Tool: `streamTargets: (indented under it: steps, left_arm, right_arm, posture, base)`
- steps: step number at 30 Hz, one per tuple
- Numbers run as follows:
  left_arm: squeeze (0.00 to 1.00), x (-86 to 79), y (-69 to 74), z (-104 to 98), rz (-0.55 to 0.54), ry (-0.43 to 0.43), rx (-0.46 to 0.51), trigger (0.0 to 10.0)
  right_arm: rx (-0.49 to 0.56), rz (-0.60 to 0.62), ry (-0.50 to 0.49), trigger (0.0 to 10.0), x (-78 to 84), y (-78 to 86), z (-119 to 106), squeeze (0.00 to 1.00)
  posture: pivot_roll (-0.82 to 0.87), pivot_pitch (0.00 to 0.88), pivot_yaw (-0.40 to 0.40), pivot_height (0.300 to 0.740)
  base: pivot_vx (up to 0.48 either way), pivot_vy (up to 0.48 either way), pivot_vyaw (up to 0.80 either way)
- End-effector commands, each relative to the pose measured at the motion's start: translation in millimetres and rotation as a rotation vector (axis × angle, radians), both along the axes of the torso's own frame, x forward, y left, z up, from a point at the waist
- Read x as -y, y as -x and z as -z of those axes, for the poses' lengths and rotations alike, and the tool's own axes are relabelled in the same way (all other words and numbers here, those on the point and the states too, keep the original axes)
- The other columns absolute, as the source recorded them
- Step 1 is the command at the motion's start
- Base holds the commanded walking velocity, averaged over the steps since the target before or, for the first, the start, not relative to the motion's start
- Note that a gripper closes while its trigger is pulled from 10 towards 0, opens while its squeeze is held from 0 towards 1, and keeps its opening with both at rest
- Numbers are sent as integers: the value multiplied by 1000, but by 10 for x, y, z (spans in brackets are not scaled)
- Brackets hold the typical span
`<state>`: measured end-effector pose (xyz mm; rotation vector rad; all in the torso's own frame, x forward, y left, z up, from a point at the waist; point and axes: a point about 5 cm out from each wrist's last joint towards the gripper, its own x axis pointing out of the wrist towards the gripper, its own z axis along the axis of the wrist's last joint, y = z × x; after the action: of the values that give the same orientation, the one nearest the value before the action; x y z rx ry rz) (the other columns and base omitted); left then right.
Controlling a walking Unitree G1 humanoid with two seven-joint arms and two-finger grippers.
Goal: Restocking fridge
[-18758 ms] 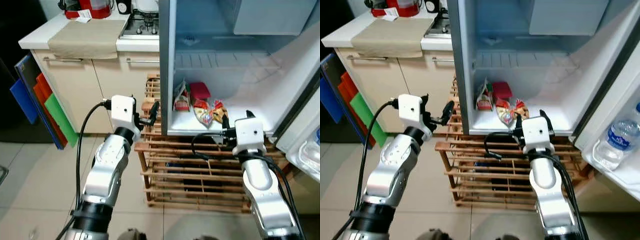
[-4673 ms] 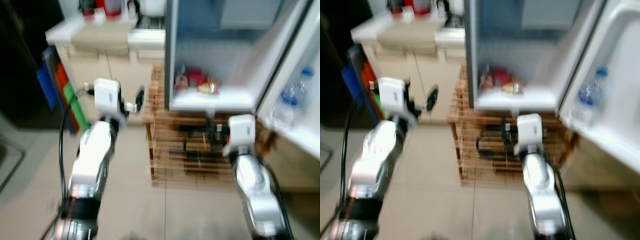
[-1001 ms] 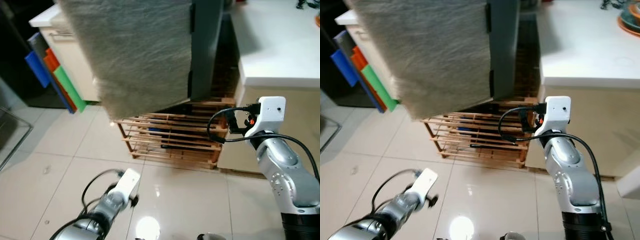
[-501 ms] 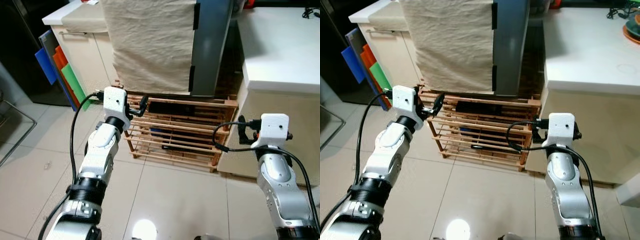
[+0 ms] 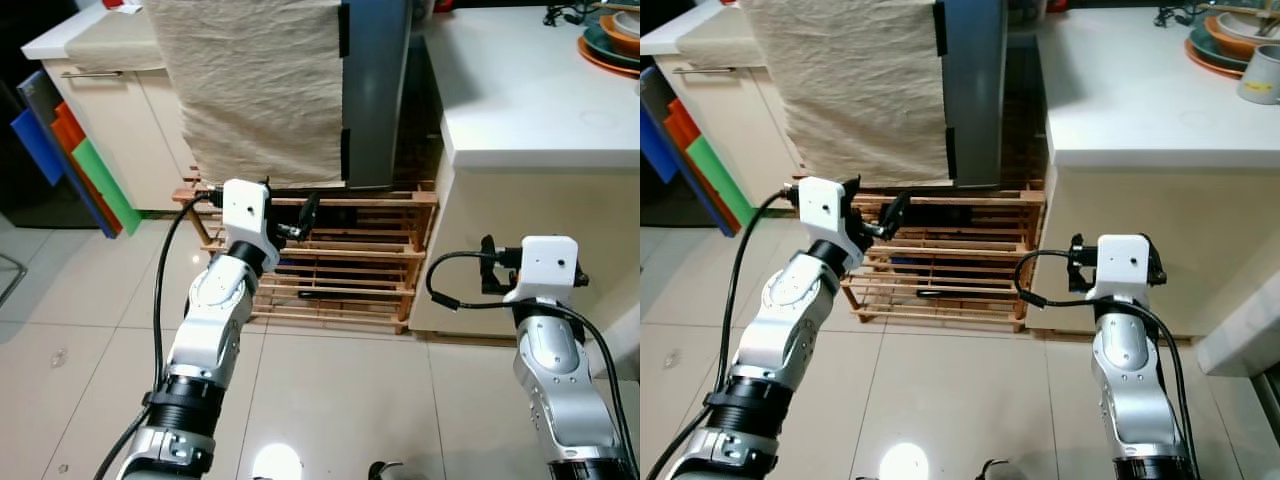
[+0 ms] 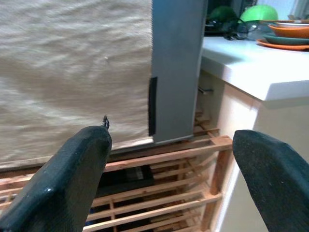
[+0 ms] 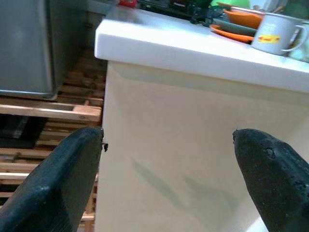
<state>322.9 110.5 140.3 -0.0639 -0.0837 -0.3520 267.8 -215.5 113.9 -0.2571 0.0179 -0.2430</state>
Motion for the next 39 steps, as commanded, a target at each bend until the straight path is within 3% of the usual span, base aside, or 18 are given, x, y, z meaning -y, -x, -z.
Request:
streamTargets:
  steps: [1,4,6,7,8,9,11,13,18,22,27,34,39]
  left_arm:
    - [0,-13,10,-26,-9,8,0,10000]
    - [0,17,49,41,2,119,-117,10000]
    - [0,17,88,84,21,114,-146,10000]
    - [0,26,141,114,55,86,-153,10000]
    - [0,96,274,154,175,-11,-138,10000]
    - [0,96,274,154,175,-11,-138,10000]
    - [0,148,418,182,284,-116,-84,10000]
    - [0,137,454,176,304,-111,-67,10000]
    - [0,154,460,87,307,-83,-35,10000]
    - [0,165,382,49,280,-46,-38,10000]
    - [0,102,338,120,241,-8,-91,10000]
    - [0,-80,291,294,66,78,-219,10000]
    - [0,64,267,181,144,49,-148,10000]
  right_arm:
    - [6,-4,6,10000,-33,31,17,616]
    - [9,14,7,10000,-15,71,42,624]
    - [17,17,12,10000,-7,79,36,635]
    - [25,16,16,10000,0,92,25,635]
    - [34,15,21,10000,11,133,7,635]
    - [34,15,21,10000,11,133,7,635]
    - [30,-14,13,10000,-19,224,16,647]
    - [20,-49,11,10000,-65,305,35,651]
    - [4,-52,-5,10000,-73,353,76,663]
    - [25,-51,1,10000,-89,310,41,675]
    - [22,-42,-4,10000,-82,329,47,686]
    - [24,-15,-12,10000,-26,351,56,698]
    - [27,-14,-17,10000,-46,332,52,710]
  posture:
    - [-97,0,80,740]
    - [-108,0,85,740]
    - [-111,0,85,740]
    - [-111,0,85,740]
    - [-112,0,82,740]
    - [-112,0,82,740]
    - [-107,0,74,740]
    - [-100,0,67,740]
    - [-97,0,62,740]
    - [-108,0,74,740]
    - [-118,0,82,740]
    - [-125,0,87,740]
    - [-125,0,86,740]
  base:
    - [0,0,-706]
    - [0,0,-702]
    - [0,0,-703]
    - [0,0,-700]
    - [0,0,-700]
    - [0,0,-700]
    - [0,0,-703]
    - [0,0,-700]
    - [0,0,-695]
    - [0,0,-697]
    - [0,0,-695]
    - [0,0,-689]
    - [0,-173,-684]
